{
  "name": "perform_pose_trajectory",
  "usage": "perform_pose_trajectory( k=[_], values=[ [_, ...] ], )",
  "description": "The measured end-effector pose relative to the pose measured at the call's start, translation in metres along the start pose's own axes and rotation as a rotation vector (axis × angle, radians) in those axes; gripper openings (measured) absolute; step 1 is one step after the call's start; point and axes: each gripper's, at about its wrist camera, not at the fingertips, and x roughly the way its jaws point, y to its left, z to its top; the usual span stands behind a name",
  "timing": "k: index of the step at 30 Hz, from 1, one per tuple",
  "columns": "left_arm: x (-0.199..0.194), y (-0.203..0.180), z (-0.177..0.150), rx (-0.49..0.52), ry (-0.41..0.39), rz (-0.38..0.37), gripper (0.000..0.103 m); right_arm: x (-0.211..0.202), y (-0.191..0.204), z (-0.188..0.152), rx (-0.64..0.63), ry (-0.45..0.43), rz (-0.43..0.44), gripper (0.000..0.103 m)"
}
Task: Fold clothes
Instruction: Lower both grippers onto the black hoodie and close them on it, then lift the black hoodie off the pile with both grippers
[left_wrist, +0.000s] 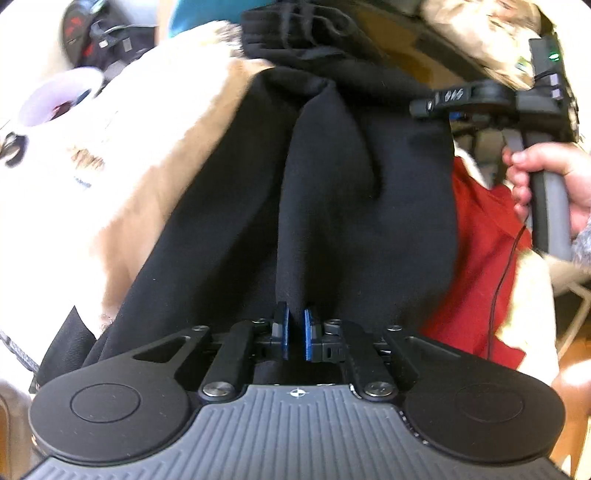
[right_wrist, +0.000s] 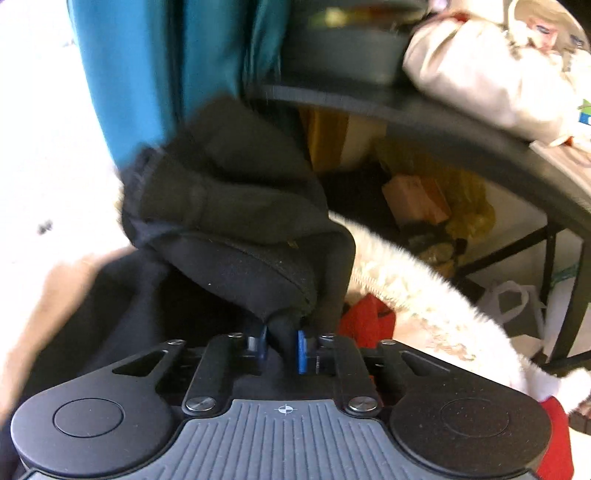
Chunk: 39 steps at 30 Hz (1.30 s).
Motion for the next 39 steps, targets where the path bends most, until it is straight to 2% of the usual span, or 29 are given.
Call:
perform_pose_trajectory(
  k=[2,6,9,10,11,13,15,17,19,21,22,24,25,26,28,29,33,35,36,37,38,39],
  values=[
    [-0.011,-0.006,-0.004,0.043,0.009,-0.051,0.008,-0.034,-0.008,-0.002,0.038,-0.035,0.039,0.008],
    [-0.032,-0.018,-0.015,0.134,0.044,-0.164,0.008,-0.094,-0.024,-0.020,0.111,-0.020,0.038,0.008],
    [-0.039,-0.026,-0.027,0.176,0.094,-0.256,0.009,-0.128,-0.040,-0.044,0.180,0.025,0.000,0.008],
    [-0.034,-0.025,-0.027,0.176,0.086,-0.240,0.011,-0.136,-0.046,-0.051,0.207,0.044,-0.012,0.008],
    [-0.028,-0.024,-0.026,0.176,0.078,-0.225,0.014,-0.143,-0.051,-0.060,0.229,0.064,-0.027,0.008],
    [-0.017,-0.022,-0.024,0.175,0.062,-0.193,0.031,-0.147,-0.060,-0.076,0.257,0.111,-0.057,0.008],
    [-0.006,-0.020,-0.023,0.175,0.047,-0.162,0.068,-0.146,-0.068,-0.091,0.292,0.159,-0.076,0.008],
    [0.010,-0.021,-0.013,0.164,0.046,-0.139,0.071,-0.142,-0.074,-0.100,0.305,0.192,-0.078,0.008],
    [0.022,-0.025,-0.010,0.172,0.078,-0.137,0.071,-0.138,-0.077,-0.103,0.290,0.210,-0.067,0.009],
    [0.032,-0.034,-0.008,0.197,0.102,-0.145,0.071,-0.140,-0.072,-0.099,0.240,0.212,-0.076,0.015],
    [0.032,-0.039,-0.012,0.216,0.101,-0.148,0.071,-0.138,-0.066,-0.092,0.189,0.199,-0.098,0.024],
    [0.032,-0.048,-0.017,0.246,0.092,-0.159,0.071,-0.141,-0.054,-0.085,0.077,0.133,-0.112,0.047],
    [0.033,-0.052,-0.020,0.248,0.094,-0.165,0.071,-0.142,-0.048,-0.081,0.021,0.099,-0.119,0.065],
    [0.031,-0.053,-0.023,0.248,0.094,-0.164,0.071,-0.144,-0.042,-0.077,-0.034,0.066,-0.124,0.067],
    [0.031,-0.060,-0.028,0.269,0.088,-0.154,0.071,-0.140,-0.031,-0.067,-0.090,0.012,-0.070,0.069],
    [0.031,-0.063,-0.030,0.296,0.085,-0.148,0.074,-0.138,-0.026,-0.061,-0.118,-0.013,-0.044,0.075],
    [0.031,-0.074,-0.036,0.361,0.077,-0.135,0.087,-0.103,-0.011,-0.046,-0.215,-0.016,0.005,0.078],
    [0.036,-0.073,-0.033,0.362,0.078,-0.115,0.087,-0.078,-0.010,-0.043,-0.230,0.000,0.008,0.078],
    [0.038,-0.073,-0.032,0.362,0.079,-0.104,0.087,-0.063,-0.013,-0.040,-0.199,0.028,0.010,0.078],
    [0.040,-0.072,-0.031,0.363,0.079,-0.094,0.082,-0.049,-0.016,-0.036,-0.163,0.056,0.014,0.077],
    [0.043,-0.072,-0.030,0.363,0.080,-0.084,0.056,-0.036,-0.024,-0.031,-0.067,0.088,0.042,0.067],
    [0.045,-0.071,-0.029,0.361,0.081,-0.074,0.036,-0.025,-0.033,-0.026,0.029,0.117,0.069,0.054]
  ],
)
